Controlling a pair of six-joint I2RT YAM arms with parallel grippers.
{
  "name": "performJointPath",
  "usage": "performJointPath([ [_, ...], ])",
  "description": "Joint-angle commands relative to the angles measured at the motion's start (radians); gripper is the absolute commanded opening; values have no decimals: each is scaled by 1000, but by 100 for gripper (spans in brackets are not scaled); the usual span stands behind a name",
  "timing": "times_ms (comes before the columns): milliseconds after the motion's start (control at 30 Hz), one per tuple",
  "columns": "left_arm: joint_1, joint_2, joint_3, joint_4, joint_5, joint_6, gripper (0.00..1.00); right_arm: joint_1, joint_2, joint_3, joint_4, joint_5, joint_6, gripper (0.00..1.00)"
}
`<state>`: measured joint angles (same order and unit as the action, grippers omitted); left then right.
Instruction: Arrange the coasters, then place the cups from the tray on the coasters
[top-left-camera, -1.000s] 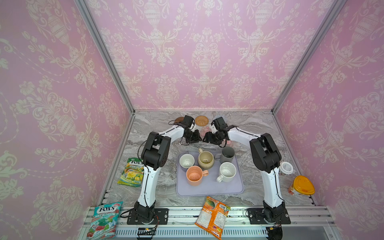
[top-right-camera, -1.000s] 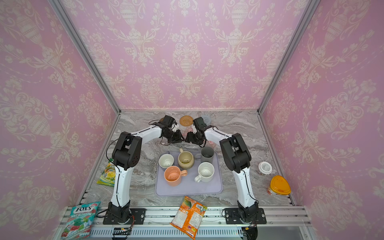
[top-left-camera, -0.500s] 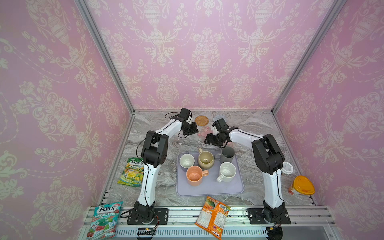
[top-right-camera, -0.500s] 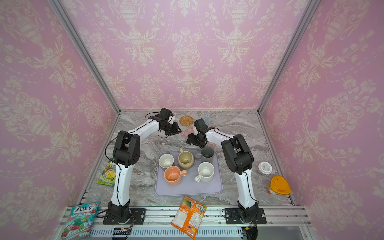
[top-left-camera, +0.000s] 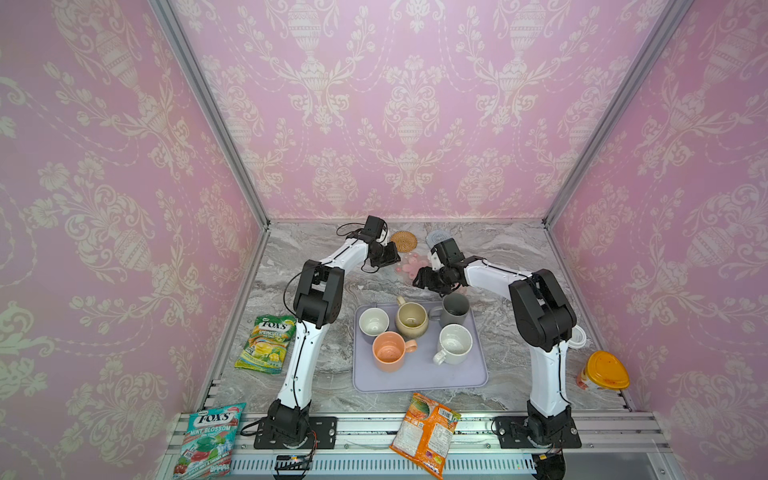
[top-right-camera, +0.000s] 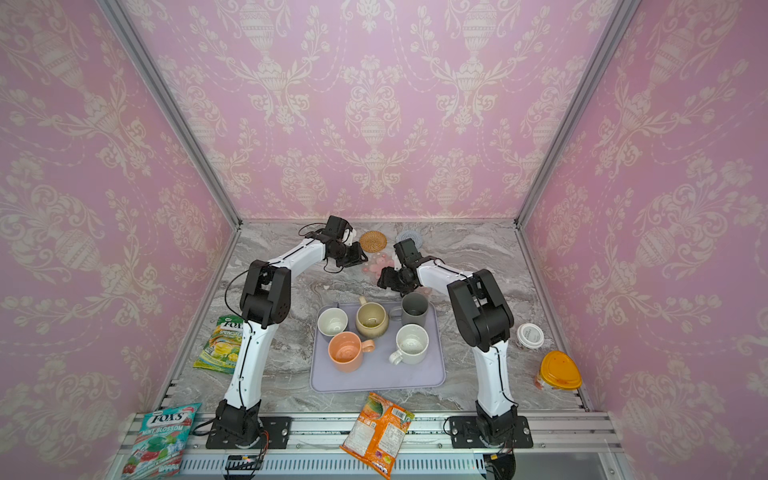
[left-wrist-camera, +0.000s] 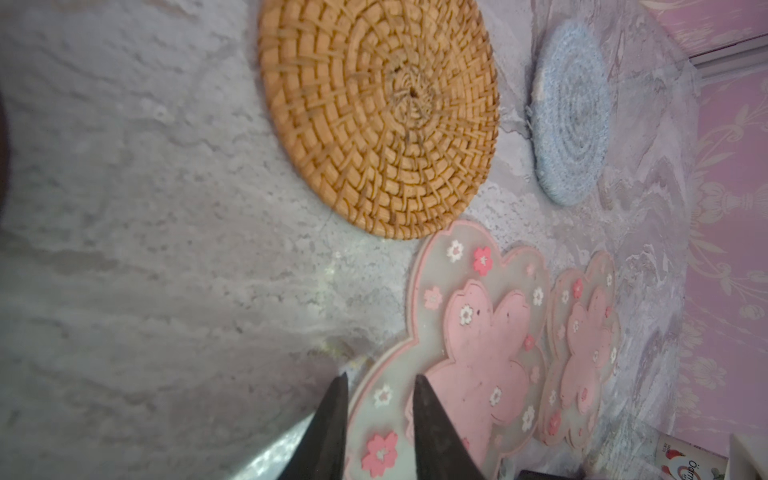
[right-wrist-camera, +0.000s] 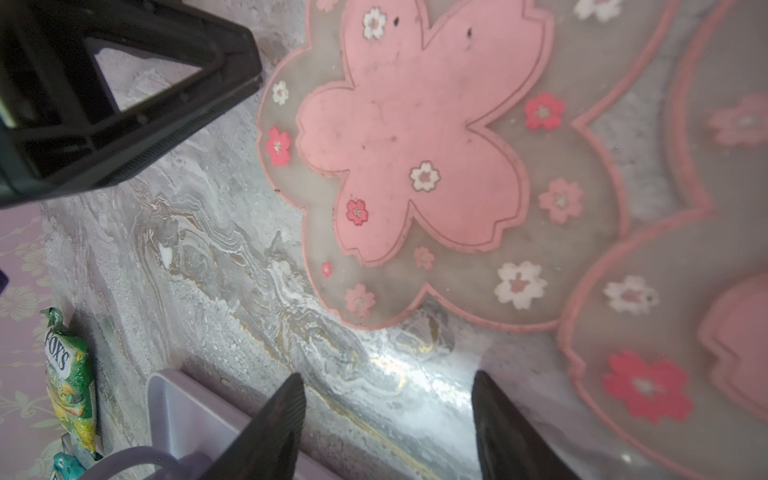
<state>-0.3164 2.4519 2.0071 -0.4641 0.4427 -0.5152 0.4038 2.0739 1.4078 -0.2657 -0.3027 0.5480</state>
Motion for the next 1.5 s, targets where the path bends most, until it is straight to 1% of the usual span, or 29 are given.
performJointPath([
  [0,-6,30,40,21,29,11,30,-16,-2,-52,-50,32,23,66],
  [133,-15,66,72,14,53,6,30,-26,-1,-78,2,18,44,67],
  [200,-19,83,83,0,68,9,30,-29,2,-91,27,6,79,67],
  [333,-30,84,58,-19,73,23,30,-31,18,-97,54,-2,98,67],
  [400,-32,67,17,-9,77,26,30,-30,24,-97,59,-6,103,67],
  [633,-33,-46,-212,68,75,20,30,-29,34,-115,81,-13,131,67],
  [833,-32,-124,-358,125,69,5,30,-24,28,-143,103,-22,153,68],
  [1000,-30,-162,-421,152,50,-5,30,-2,33,-142,117,-33,163,67],
  [1167,-27,-195,-466,162,21,-9,30,28,56,-105,120,-49,173,67],
  [1467,16,-275,-581,177,4,-5,30,100,107,-27,111,-70,193,68],
])
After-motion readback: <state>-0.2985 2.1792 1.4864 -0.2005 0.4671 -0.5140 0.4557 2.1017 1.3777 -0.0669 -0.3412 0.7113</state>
